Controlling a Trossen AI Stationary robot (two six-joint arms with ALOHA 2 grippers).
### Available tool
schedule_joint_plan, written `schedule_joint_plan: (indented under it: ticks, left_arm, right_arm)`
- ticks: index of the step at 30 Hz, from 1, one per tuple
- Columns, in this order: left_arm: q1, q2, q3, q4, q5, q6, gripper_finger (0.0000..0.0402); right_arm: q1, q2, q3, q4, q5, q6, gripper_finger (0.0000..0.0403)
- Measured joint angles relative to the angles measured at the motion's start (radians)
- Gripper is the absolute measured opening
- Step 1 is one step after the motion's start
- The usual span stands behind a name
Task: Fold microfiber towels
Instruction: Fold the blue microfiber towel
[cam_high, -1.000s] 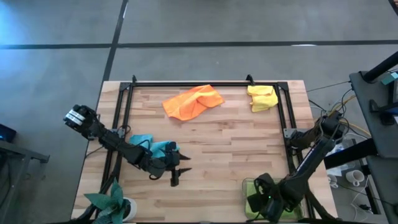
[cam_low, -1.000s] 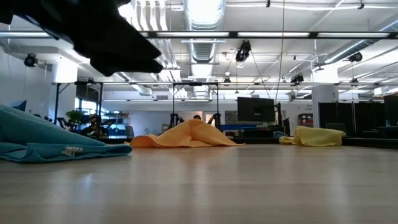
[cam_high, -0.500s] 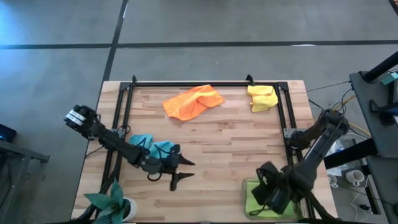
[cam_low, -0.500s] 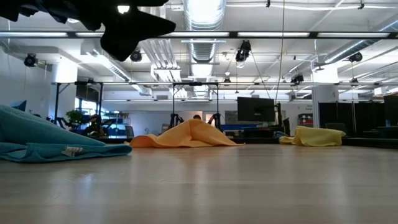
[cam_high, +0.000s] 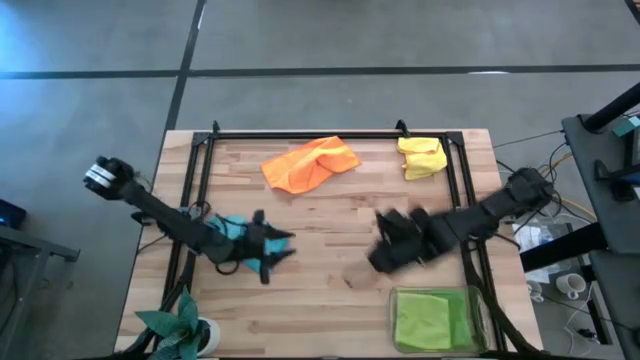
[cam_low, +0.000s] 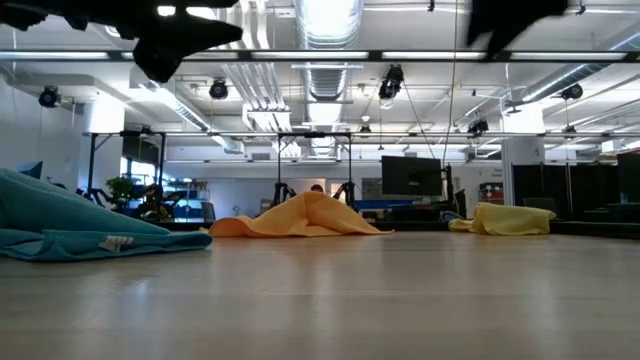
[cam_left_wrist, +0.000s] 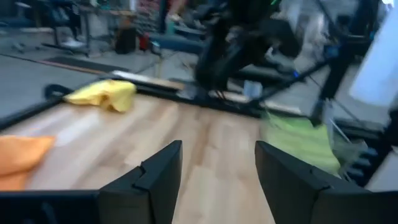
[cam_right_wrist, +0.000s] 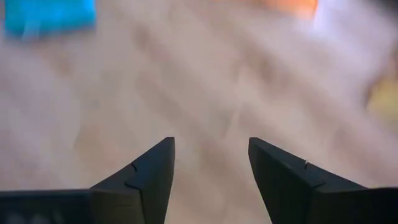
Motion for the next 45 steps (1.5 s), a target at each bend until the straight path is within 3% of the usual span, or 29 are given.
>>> schedule_joint_plan:
  ticks: [3, 6, 11, 14, 21, 41, 45]
  left_arm:
    - [0.027, -0.088, -0.073, 0.002, -0.006, -0.039, 0.0188]
    - [0.055, -0.141, -0.154, 0.063, -0.005, -0.052, 0.0203]
    - [0.074, -0.141, -0.331, 0.42, -0.004, -0.03, 0.0264]
    - [0.075, -0.107, -0.387, 0.601, -0.004, 0.053, 0.0294]
    - [0.092, -0.025, -0.326, 0.698, 0.086, 0.189, 0.0304]
    - [0.27, 0.309, -0.166, 0.691, 0.087, 0.184, 0.0304]
    - [0.271, 0.303, -0.143, 0.693, 0.163, 0.193, 0.0304]
  right_arm:
    - [-0.165, 0.002, -0.027, 0.24, 0.023, -0.312, 0.021]
    - [-0.277, 0.003, -0.082, 0.547, -0.075, -0.554, 0.0211]
    - [-0.332, 0.003, -0.198, 0.976, -0.116, -0.745, 0.0208]
    - [-0.321, 0.003, -0.239, 1.109, -0.118, -0.816, 0.0208]
    - [-0.309, 0.003, -0.24, 1.135, -0.114, -0.821, 0.0208]
    - [-0.309, 0.003, -0.233, 1.137, -0.111, -0.811, 0.0208]
    - [-0.309, 0.003, -0.233, 1.137, -0.111, -0.811, 0.0208]
